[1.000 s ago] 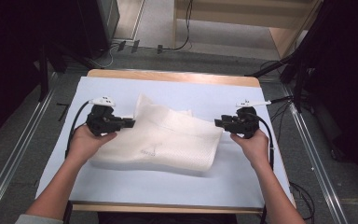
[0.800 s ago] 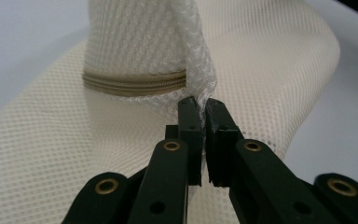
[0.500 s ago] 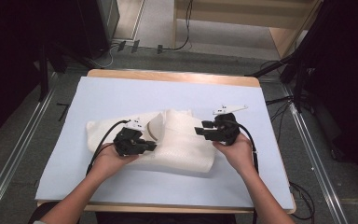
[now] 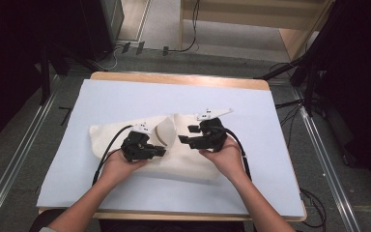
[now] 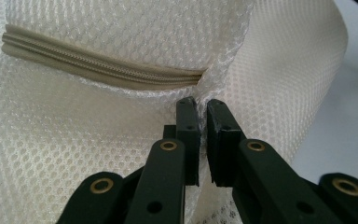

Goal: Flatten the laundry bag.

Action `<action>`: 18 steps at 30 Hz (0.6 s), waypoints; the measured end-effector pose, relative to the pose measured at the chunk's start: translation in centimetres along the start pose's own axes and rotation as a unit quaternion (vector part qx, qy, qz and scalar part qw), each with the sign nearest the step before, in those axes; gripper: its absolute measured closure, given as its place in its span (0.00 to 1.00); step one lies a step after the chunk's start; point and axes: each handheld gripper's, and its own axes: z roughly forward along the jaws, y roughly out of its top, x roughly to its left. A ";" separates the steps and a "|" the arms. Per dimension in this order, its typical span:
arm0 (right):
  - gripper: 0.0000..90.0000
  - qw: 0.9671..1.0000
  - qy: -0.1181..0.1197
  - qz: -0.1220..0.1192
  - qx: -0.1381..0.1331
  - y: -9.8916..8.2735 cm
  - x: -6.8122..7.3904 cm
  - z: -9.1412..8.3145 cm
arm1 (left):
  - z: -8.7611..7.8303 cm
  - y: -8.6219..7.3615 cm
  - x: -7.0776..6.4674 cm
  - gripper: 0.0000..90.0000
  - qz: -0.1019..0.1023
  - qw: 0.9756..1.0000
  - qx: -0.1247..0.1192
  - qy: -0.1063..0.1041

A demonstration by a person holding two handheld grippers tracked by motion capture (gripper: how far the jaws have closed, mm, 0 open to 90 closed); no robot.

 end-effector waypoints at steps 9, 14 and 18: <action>0.92 1.000 0.026 0.010 0.007 1.3 1.3 2.9 | -0.5 -0.1 -0.1 0.91 0.006 1.000 0.019 -0.003; 0.95 0.999 0.027 0.012 0.016 0.9 0.8 2.7 | -2.6 -0.1 0.4 0.85 -0.018 1.000 0.001 -0.025; 0.95 0.999 0.026 0.008 0.022 0.3 0.7 2.3 | -4.8 0.0 0.9 0.82 -0.033 0.999 -0.025 -0.027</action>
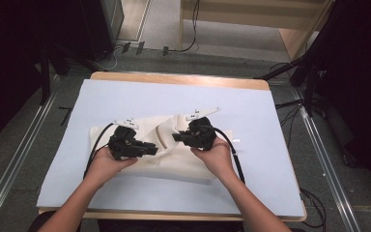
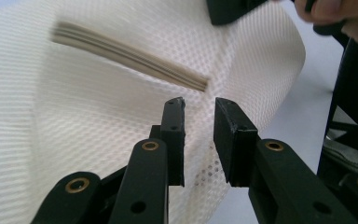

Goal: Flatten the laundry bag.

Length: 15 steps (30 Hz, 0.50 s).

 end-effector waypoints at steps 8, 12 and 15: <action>0.95 1.000 0.011 0.006 -0.001 -1.9 0.2 -1.5 | -2.5 0.4 2.5 0.75 -0.012 0.999 -0.002 0.042; 0.94 1.000 0.013 0.004 0.006 -3.3 1.0 -2.2 | -2.9 1.0 4.2 0.72 -0.019 0.998 0.001 0.061; 0.94 1.000 0.014 0.003 0.010 -4.2 1.5 -2.6 | -3.0 1.3 5.3 0.70 -0.021 0.997 0.003 0.079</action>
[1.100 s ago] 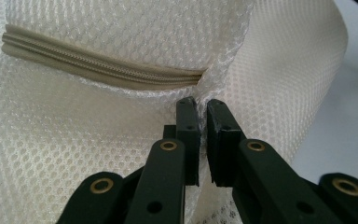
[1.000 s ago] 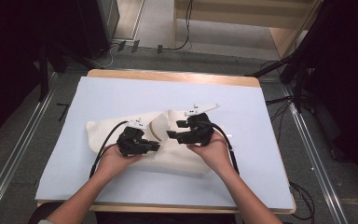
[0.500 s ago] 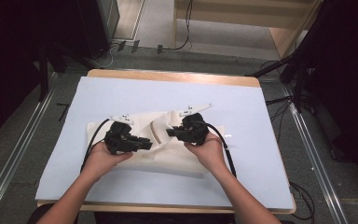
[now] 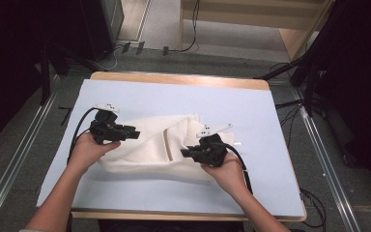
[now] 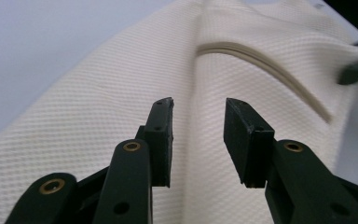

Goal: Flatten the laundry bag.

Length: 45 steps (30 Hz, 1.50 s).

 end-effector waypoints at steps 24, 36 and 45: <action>0.93 1.000 -0.003 -0.004 0.006 -2.9 1.4 -1.2 | 5.6 1.5 7.9 0.52 -0.019 0.998 0.019 0.064; 0.93 1.000 -0.005 -0.007 0.006 -2.9 1.0 -1.2 | 6.2 0.9 7.3 0.70 -0.007 0.998 0.055 0.041; 0.93 1.000 -0.008 -0.001 0.005 -2.8 0.8 -1.5 | 6.0 1.0 7.1 1.00 -0.021 0.996 0.075 0.033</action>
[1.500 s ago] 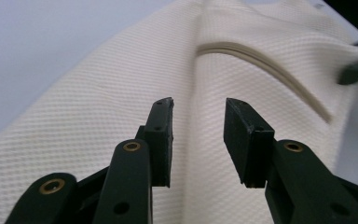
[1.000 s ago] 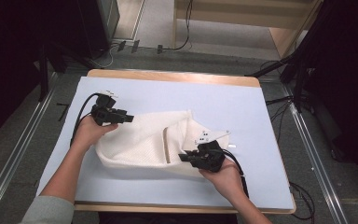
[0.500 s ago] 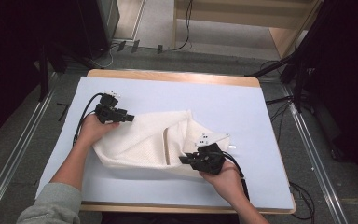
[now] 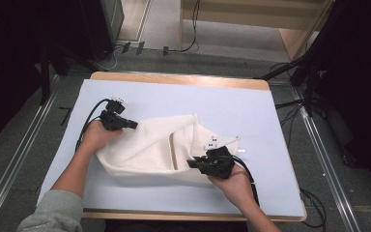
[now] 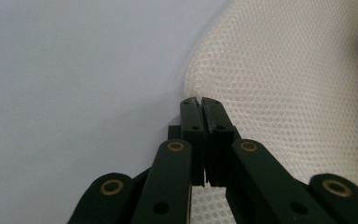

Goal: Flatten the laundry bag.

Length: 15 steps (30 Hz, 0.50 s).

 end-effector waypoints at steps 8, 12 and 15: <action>0.93 1.000 -0.004 -0.012 -0.018 0.8 0.4 -1.1 | -2.9 -0.4 1.9 1.00 -0.064 0.996 -0.066 0.017; 0.93 1.000 -0.009 -0.018 -0.024 1.2 0.6 -1.4 | -4.5 -1.0 2.8 1.00 -0.099 0.989 -0.104 0.034; 0.93 0.999 -0.017 -0.016 -0.025 1.3 0.4 -1.7 | -5.7 -1.6 3.5 1.00 -0.125 0.983 -0.128 0.045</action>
